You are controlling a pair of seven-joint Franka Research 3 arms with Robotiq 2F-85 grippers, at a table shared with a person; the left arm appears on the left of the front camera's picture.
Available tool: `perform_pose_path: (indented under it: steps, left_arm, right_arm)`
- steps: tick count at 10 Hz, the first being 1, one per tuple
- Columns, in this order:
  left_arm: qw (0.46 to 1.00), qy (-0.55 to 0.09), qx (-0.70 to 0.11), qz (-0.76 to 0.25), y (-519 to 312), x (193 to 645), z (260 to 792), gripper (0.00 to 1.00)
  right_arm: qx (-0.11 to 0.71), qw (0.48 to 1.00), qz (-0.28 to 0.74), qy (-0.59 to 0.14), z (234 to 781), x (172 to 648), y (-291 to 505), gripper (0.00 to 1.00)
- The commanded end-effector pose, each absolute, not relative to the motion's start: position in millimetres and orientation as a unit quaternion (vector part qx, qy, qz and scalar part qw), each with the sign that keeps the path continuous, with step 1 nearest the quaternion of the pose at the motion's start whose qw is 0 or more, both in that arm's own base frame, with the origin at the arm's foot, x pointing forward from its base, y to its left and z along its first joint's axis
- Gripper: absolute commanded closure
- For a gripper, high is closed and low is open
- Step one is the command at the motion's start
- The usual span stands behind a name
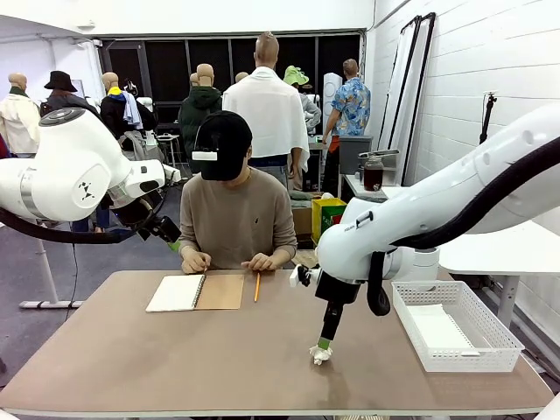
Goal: Sort the paper based on its condition.
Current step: If a person hands you a paper, place it in the Organizing basket , and if it's crumpled, put it in the Trash can.
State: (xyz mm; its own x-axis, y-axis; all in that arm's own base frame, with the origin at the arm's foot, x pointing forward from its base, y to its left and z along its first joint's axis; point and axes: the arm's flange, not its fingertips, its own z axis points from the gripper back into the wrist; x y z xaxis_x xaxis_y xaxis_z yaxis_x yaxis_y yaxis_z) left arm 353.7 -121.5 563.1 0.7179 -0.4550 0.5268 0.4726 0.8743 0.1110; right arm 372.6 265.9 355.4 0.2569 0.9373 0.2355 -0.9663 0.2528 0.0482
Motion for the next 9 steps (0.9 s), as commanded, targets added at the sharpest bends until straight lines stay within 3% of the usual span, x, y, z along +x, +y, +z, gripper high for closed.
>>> perform_pose_path:
  steps: [1,9]
  left_arm:
    - [0.926,-0.28,-0.015,-0.251,-120,353,563,0.0]
    - [0.926,-0.28,-0.015,-0.251,-120,353,563,0.0]
  right_arm:
    - [0.079,0.769,0.629,-0.084,342,383,278,0.0]
    - [0.06,0.766,0.638,-0.053,326,390,284,0.0]
